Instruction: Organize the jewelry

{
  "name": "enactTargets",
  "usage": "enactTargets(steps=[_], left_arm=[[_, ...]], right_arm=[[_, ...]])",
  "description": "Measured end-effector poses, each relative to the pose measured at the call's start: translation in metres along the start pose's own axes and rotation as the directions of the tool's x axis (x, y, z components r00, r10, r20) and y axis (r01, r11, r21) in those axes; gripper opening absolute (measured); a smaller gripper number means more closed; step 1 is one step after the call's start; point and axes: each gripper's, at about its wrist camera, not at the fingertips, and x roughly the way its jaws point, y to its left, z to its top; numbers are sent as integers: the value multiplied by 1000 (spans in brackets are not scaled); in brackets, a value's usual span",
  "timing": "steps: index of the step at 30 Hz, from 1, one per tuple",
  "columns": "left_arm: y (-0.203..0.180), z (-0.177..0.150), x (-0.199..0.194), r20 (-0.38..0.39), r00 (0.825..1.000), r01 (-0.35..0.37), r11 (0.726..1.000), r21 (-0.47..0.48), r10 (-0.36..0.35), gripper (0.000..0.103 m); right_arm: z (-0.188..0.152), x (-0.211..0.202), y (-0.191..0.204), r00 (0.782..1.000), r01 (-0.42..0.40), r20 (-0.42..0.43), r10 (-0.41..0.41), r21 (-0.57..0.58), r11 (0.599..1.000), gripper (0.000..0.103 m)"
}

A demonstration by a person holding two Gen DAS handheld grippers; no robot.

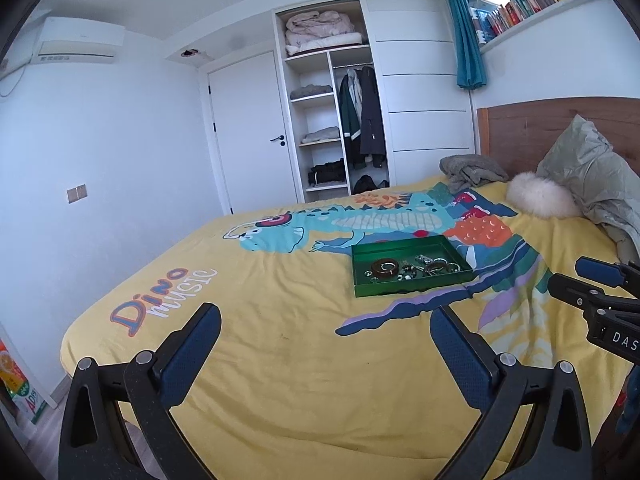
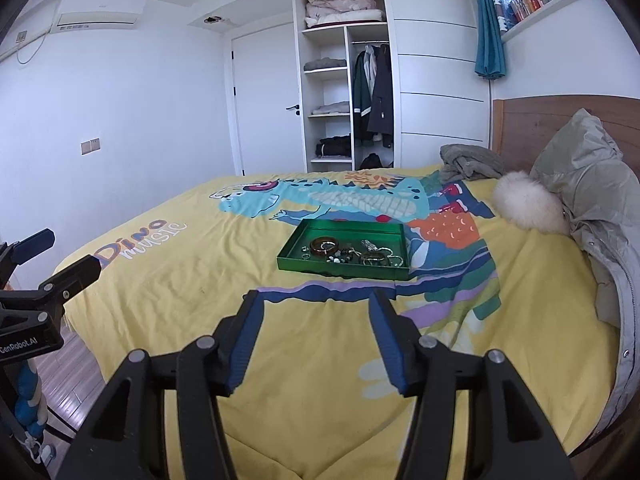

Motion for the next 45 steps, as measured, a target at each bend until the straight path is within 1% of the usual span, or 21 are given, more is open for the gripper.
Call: enactTargets(steps=[5, 9, 13, 19, 25, 31, 37, 41, 45], left_arm=[[-2, -4, -9, 15, 1000, 0, 1000, 8, 0, 103], [0, -8, -14, 17, 1000, 15, 1000, 0, -15, 103], [2, -11, -16, 11, 1000, 27, 1000, -9, -27, 103], [3, -13, -17, 2, 1000, 25, 1000, -19, -25, 103], [4, -13, -23, 15, 1000, 25, 999, -37, -25, 103], [7, -10, -34, 44, 999, 18, 998, -59, -16, 103], [8, -11, -39, 52, 999, 13, 997, -72, -9, 103], [9, -11, -40, 54, 998, 15, 996, -84, -10, 103], [6, -13, -43, 63, 998, 6, 997, -71, -1, 103]], right_arm=[[-5, -6, 0, 1000, 11, 2, -11, -3, 1000, 53], [-11, -9, 2, 1000, 21, -1, -21, -11, 1000, 54], [-15, -11, 2, 1000, 29, 2, -29, -7, 1000, 64], [-19, -14, 5, 999, 48, 17, -48, -8, 999, 69], [-23, -22, 10, 998, 52, 30, -52, -10, 999, 70], [-20, -34, 12, 994, 74, 77, -75, 6, 997, 70], [-17, -47, 14, 987, 97, 127, -97, 6, 995, 70], [-17, -51, 16, 984, 107, 142, -106, -2, 994, 70], [-22, -49, 21, 986, 102, 134, -100, -4, 995, 70]])
